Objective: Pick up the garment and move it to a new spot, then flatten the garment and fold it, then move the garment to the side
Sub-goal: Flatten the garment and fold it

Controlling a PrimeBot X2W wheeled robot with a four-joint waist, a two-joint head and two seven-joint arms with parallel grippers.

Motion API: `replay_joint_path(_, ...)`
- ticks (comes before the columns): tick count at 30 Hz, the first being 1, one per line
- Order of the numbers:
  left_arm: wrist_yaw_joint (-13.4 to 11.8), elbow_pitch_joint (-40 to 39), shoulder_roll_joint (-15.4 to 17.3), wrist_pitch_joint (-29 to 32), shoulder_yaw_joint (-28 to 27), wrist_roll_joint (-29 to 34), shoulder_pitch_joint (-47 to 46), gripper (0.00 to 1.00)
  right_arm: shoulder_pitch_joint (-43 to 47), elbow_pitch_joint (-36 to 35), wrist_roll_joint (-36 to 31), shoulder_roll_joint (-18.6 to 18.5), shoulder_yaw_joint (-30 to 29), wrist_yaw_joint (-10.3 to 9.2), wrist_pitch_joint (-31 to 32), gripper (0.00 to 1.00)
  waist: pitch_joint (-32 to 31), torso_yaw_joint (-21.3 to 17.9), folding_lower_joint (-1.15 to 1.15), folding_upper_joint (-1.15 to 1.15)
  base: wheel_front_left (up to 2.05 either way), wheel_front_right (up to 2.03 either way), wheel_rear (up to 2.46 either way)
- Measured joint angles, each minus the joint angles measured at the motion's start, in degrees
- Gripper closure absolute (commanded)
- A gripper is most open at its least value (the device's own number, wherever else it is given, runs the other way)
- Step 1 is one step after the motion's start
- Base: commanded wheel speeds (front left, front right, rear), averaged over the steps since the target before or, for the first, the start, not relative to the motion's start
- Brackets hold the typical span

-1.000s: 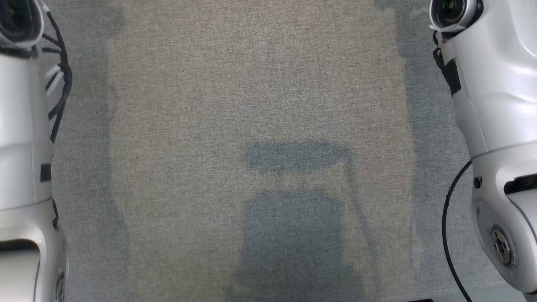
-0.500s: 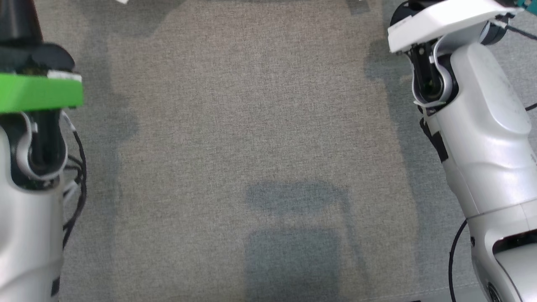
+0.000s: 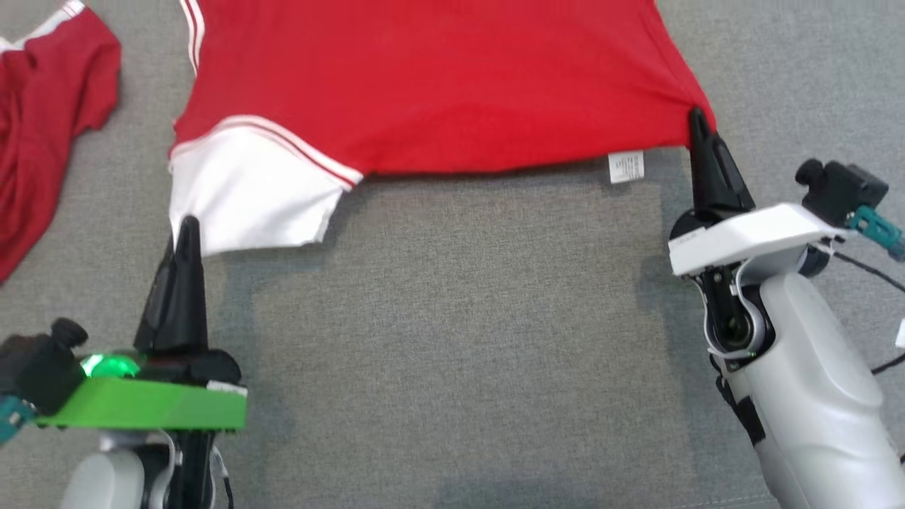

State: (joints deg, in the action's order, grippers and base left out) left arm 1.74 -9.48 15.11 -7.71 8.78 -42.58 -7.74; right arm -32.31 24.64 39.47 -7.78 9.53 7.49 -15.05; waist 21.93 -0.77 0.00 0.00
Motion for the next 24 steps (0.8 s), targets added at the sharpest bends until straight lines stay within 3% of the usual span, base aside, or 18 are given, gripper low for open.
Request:
replay_joint_path(11, -1.9, -1.4, -3.1, -1.2, 1.5, -3.1, 15.0, 1.00, 18.3, -6.5, -0.4, 2.2, -4.7, -0.01, 0.0, 1.00, -9.8, 1.1, 0.00, 0.00, 0.00, 0.00, 0.00)
replay_joint_path(24, -4.1, -6.5, -0.7, 1.2, 2.1, -3.1, 26.3, 1.00, 31.1, -12.1, -1.8, 4.1, -6.4, -0.01, 3.7, 1.00, -17.2, 0.1, 0.00, 0.00, 0.00, 0.00, 0.00)
